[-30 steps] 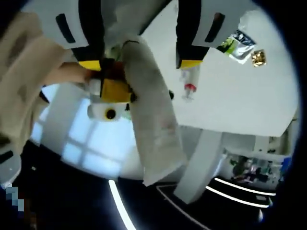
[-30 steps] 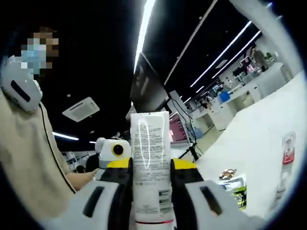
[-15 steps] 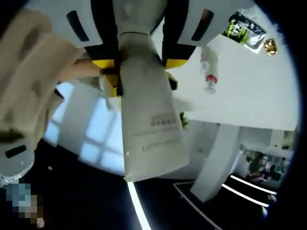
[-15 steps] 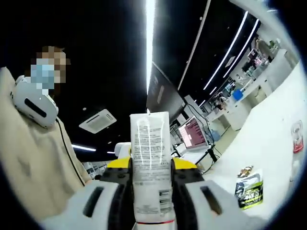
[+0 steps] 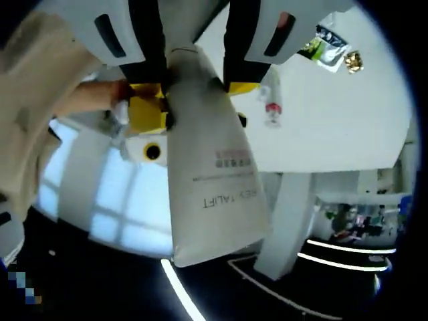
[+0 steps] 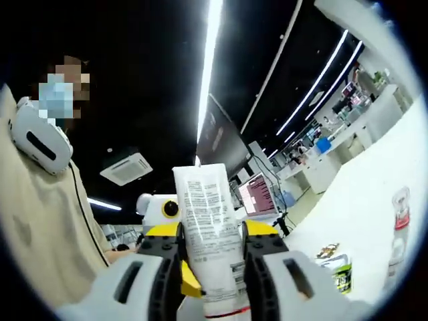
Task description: Arrange the skincare products in the storage area until every visible bottle or jar stands upright without overlapping.
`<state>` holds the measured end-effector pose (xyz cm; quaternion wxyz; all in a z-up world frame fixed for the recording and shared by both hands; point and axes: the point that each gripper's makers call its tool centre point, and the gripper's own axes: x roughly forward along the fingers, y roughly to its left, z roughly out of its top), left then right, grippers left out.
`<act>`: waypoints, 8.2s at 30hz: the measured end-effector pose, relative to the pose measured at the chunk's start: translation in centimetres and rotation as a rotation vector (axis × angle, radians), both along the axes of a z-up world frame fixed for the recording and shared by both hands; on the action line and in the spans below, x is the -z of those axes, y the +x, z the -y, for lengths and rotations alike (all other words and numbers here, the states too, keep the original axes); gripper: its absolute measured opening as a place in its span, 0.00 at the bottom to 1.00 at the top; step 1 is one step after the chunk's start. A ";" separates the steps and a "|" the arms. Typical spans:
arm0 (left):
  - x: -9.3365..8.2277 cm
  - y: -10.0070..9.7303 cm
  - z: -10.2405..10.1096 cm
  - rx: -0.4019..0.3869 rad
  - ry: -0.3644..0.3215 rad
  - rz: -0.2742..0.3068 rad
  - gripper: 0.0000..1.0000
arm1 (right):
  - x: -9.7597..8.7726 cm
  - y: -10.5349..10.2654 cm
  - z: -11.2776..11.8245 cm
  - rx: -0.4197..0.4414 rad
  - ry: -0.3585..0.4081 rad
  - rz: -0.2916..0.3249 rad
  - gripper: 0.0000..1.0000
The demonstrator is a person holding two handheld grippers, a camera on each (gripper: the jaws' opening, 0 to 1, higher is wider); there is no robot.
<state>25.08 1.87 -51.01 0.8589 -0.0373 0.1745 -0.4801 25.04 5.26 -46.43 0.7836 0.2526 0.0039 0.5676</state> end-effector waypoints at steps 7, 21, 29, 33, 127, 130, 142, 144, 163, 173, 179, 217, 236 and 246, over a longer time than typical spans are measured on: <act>0.4 1.5 -1.6 -0.134 0.138 0.025 0.27 | -1.3 1.3 1.0 0.172 -0.148 0.101 0.20; 1.7 2.0 -1.2 -0.234 0.349 0.161 0.28 | -0.2 4.4 3.4 0.415 -0.323 -0.063 0.12; 1.5 1.7 -0.4 -0.167 0.311 0.151 0.29 | -0.9 3.6 3.4 0.357 -0.292 -0.024 0.07; 1.5 1.3 -0.1 -0.081 0.297 0.158 0.29 | -1.0 3.2 3.5 0.320 -0.310 0.016 0.07; 19.5 4.7 3.1 0.317 0.465 0.013 0.15 | 16.8 5.4 4.8 -0.012 -0.599 -0.049 0.29; 19.5 5.2 3.1 0.320 0.459 0.008 0.15 | 17.0 5.6 5.4 0.006 -0.603 -0.055 0.30; 19.6 8.1 3.0 0.372 0.469 0.045 0.15 | 17.6 6.6 7.6 0.123 -0.566 -0.103 0.48; 19.6 8.8 3.0 0.377 0.472 0.049 0.15 | 17.8 6.7 7.9 0.134 -0.564 -0.115 0.51; 19.5 14.7 3.2 0.410 0.464 0.071 0.15 | 20.1 7.2 10.1 0.272 -0.575 -0.219 0.79; 19.5 17.5 3.6 0.420 0.458 0.077 0.15 | 20.8 8.0 11.4 0.344 -0.581 -0.253 0.83; 19.7 19.4 3.6 0.427 0.463 0.080 0.15 | 20.8 8.3 12.1 0.373 -0.589 -0.253 0.86; 19.5 18.9 2.1 0.320 0.494 -0.009 0.51 | 20.4 8.0 12.3 0.403 -0.630 -0.239 1.00; 19.1 13.3 -3.0 0.149 0.444 -0.176 0.68 | 19.3 6.6 10.9 0.394 -0.613 -0.218 1.00; 17.7 10.3 -6.2 0.028 0.403 -0.165 0.80 | 18.5 5.1 10.5 0.388 -0.596 -0.205 1.00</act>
